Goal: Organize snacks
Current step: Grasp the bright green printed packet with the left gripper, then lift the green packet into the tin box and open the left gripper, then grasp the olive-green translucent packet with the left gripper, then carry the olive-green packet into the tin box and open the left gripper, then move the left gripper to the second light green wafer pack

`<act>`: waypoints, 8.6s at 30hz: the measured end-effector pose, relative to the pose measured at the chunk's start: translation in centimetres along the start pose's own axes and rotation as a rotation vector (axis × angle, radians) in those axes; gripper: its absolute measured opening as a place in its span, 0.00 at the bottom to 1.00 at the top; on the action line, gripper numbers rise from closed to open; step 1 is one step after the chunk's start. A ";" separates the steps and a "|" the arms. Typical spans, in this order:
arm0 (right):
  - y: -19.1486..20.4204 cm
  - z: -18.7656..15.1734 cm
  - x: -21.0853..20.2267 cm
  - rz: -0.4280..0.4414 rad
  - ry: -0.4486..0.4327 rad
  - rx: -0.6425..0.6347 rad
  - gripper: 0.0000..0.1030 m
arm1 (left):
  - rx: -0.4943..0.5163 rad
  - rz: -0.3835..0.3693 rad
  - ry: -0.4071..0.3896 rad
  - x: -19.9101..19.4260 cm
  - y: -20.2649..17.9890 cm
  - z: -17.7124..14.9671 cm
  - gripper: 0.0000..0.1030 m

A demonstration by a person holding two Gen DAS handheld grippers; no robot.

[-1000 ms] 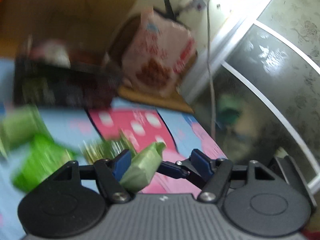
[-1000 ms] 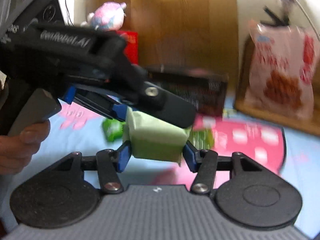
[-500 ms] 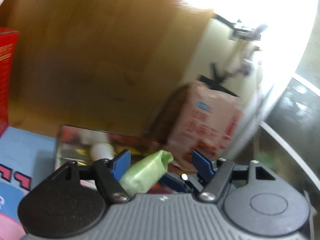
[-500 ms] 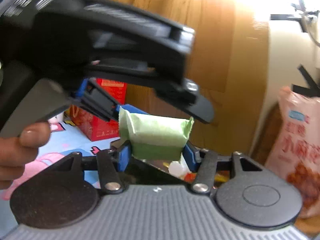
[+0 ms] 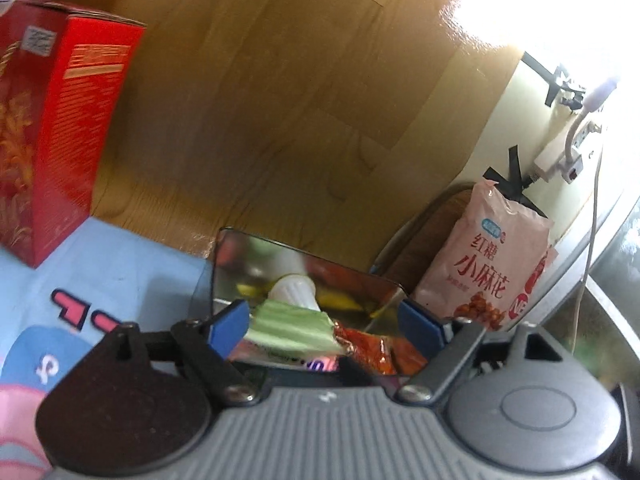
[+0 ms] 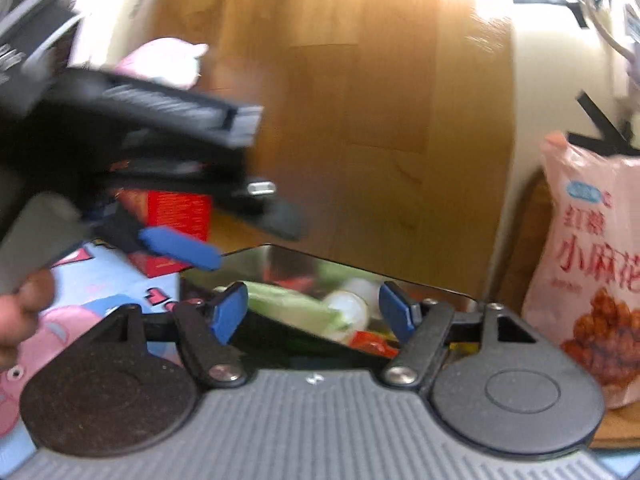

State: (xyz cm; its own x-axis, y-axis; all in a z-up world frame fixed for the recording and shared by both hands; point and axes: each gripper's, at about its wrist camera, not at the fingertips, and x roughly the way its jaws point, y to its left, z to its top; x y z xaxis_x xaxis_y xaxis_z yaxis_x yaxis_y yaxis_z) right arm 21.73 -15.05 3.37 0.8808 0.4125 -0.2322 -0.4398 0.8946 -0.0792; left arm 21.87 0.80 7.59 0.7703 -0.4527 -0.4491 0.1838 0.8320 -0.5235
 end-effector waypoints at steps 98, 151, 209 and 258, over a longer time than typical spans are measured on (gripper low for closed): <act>-7.0 1.2 0.2 0.131 0.195 0.088 0.44 | 0.139 -0.014 0.176 6.9 -7.0 0.9 0.56; 12.2 -9.4 -20.3 0.414 0.281 -0.128 0.72 | -0.271 -0.280 0.301 -16.6 5.5 -20.1 0.20; 1.4 0.4 -2.8 0.129 0.030 -0.005 0.44 | 0.012 -0.133 0.082 -1.9 3.8 1.1 0.53; 9.3 -8.7 -22.7 0.281 0.240 0.139 0.61 | 0.131 0.137 0.155 -17.5 -1.3 -19.2 0.57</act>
State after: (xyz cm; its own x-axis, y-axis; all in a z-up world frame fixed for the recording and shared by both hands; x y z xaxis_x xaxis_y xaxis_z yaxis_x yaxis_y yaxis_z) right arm -3.87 -17.55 -0.55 0.6561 0.6076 -0.4476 -0.6159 0.7739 0.1476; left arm -3.59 1.49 2.24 0.6923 -0.3682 -0.6205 0.1694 0.9189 -0.3562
